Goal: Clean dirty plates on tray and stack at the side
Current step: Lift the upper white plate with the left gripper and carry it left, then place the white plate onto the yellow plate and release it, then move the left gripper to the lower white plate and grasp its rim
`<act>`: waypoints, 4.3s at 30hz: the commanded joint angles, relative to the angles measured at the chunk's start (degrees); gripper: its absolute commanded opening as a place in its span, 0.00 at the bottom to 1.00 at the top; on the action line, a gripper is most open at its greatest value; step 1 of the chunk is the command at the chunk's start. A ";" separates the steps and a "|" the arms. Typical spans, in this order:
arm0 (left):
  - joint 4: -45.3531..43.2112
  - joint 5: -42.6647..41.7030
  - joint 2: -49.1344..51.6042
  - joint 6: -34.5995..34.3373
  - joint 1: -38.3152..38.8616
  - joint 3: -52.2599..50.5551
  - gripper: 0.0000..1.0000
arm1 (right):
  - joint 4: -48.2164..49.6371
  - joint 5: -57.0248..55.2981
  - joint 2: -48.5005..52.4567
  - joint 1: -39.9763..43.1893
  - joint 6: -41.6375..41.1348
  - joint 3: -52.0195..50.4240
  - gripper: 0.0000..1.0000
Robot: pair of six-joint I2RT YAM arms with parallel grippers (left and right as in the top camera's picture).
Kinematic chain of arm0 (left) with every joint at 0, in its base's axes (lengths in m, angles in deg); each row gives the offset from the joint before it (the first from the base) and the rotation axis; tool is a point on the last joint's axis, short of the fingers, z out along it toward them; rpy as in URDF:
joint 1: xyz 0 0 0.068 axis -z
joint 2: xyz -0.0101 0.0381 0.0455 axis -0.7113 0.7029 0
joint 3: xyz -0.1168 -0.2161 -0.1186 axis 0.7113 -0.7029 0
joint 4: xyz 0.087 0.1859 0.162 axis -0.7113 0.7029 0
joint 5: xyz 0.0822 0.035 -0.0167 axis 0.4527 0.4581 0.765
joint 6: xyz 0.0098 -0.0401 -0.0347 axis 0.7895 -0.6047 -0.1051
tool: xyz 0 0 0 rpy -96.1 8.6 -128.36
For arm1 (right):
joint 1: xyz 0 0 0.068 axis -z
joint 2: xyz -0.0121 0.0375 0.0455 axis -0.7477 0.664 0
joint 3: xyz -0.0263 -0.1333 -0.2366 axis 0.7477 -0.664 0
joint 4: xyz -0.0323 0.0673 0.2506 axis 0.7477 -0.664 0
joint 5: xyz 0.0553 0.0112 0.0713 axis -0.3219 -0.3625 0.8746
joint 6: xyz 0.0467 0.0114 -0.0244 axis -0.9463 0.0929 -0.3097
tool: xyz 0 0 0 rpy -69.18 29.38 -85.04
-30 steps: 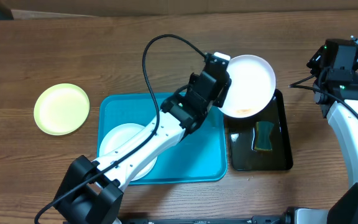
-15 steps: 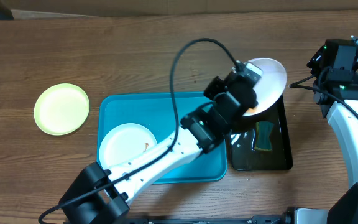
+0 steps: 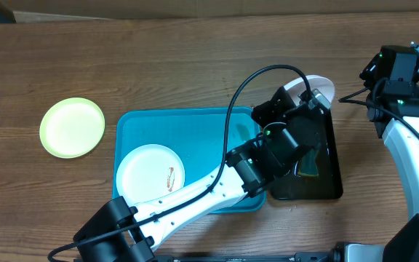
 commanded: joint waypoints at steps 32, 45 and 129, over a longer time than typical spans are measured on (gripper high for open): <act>-4.50 3.50 0.50 -4.79 -1.75 0.79 0.04 | 0.35 -0.96 -0.02 -0.13 0.20 0.85 1.00; 2.56 -0.50 0.46 -16.17 -3.30 0.79 0.04 | 0.35 -0.94 -0.02 -0.13 0.20 0.85 1.00; 65.42 -48.39 -2.25 -40.15 -71.73 -9.84 0.71 | 0.35 -0.96 -0.02 -0.13 0.17 0.85 1.00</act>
